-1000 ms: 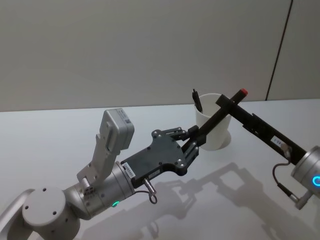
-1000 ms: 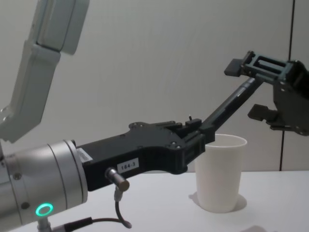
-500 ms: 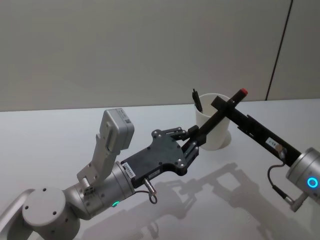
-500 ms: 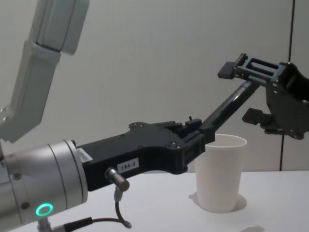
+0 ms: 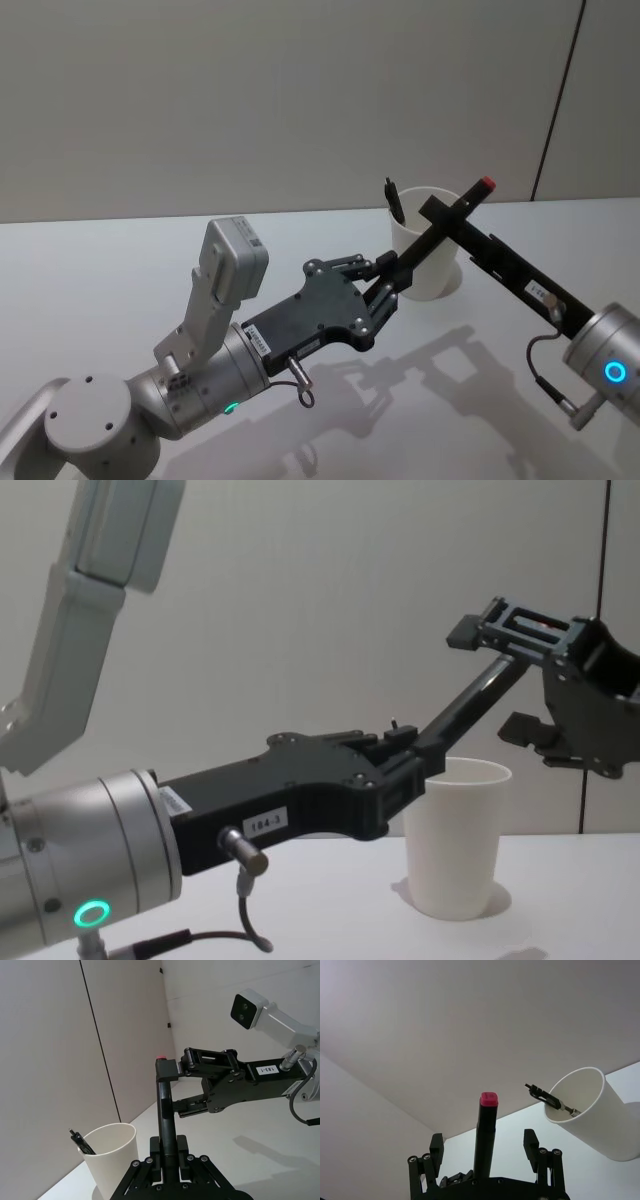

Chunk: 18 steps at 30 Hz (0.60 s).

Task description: Place the pen into the pen holder.

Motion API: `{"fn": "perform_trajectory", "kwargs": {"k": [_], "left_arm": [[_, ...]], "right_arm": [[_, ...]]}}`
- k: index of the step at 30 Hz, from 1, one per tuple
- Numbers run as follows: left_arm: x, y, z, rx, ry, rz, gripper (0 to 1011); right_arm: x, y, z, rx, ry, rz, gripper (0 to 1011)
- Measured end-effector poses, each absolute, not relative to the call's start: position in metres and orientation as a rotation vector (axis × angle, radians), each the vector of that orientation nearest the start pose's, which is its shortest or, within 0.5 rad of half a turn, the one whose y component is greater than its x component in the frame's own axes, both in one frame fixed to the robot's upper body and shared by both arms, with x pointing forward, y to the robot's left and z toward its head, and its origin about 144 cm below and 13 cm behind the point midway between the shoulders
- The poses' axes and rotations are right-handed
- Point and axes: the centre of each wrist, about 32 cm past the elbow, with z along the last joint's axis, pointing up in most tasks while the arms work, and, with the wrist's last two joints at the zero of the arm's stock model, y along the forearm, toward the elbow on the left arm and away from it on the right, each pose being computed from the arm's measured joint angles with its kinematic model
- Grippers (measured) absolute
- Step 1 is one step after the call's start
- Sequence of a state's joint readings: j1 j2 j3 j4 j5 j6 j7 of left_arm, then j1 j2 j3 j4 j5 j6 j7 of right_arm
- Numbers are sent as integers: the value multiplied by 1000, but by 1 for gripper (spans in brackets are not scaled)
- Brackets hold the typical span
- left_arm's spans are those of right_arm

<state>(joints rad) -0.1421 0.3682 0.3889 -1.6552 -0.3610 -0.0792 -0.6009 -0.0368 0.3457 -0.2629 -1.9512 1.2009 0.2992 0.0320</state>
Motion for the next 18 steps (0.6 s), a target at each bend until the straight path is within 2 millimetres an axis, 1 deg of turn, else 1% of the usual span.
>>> {"fn": "perform_trajectory", "kwargs": {"k": [18], "left_arm": [[474, 209, 1189, -71, -142, 575, 189]], "right_arm": [[425, -198, 1225, 488, 772, -890, 1001]]}}
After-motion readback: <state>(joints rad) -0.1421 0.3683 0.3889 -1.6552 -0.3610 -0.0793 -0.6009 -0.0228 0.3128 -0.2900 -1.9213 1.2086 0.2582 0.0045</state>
